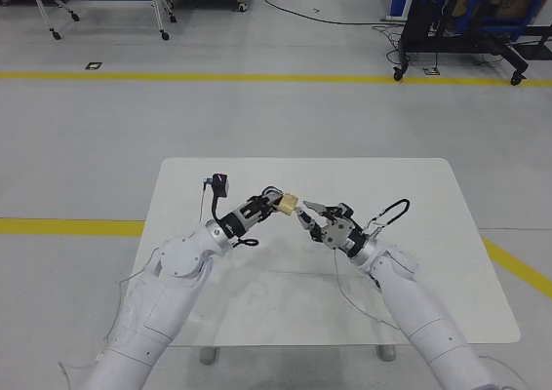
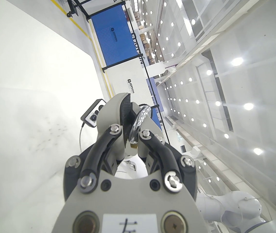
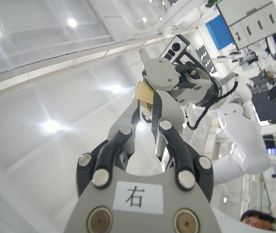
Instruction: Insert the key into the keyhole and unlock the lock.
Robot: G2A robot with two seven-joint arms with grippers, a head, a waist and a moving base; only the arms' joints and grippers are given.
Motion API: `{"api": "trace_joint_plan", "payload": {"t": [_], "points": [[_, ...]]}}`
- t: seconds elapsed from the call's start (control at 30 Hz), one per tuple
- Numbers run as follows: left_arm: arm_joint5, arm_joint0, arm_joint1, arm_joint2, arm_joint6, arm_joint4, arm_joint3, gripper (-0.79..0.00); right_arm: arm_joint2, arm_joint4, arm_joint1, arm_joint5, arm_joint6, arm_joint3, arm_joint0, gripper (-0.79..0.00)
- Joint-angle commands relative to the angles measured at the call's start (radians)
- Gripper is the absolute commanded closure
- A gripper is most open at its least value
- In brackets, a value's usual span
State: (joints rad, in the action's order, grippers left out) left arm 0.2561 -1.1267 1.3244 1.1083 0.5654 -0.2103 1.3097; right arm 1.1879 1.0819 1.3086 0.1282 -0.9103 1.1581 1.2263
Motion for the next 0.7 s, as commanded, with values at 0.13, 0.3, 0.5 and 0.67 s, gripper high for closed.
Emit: {"api": "trace_joint_plan", "payload": {"t": [0.13, 0.3, 0.5, 0.67], "points": [[-0.118, 0.037, 0.002, -0.025, 0.015, 0.051, -0.033, 0.0, 0.073, -0.246, -0.023, -0.252, 0.185, 0.114, 0.079, -0.785], [-0.208, 0.069, 0.007, -0.099, 0.03, 0.196, -0.05, 0.0, 0.153, -0.387, -0.04, -0.377, 0.326, 0.238, 0.18, -0.785], [-0.327, 0.132, 0.025, -0.207, 0.065, 0.338, -0.114, 0.0, 0.153, -0.387, -0.04, -0.377, 0.326, 0.238, 0.18, -0.785], [-0.396, 0.185, 0.045, -0.272, 0.062, 0.406, -0.178, 0.0, 0.153, -0.387, -0.04, -0.377, 0.326, 0.238, 0.18, -0.785]]}}
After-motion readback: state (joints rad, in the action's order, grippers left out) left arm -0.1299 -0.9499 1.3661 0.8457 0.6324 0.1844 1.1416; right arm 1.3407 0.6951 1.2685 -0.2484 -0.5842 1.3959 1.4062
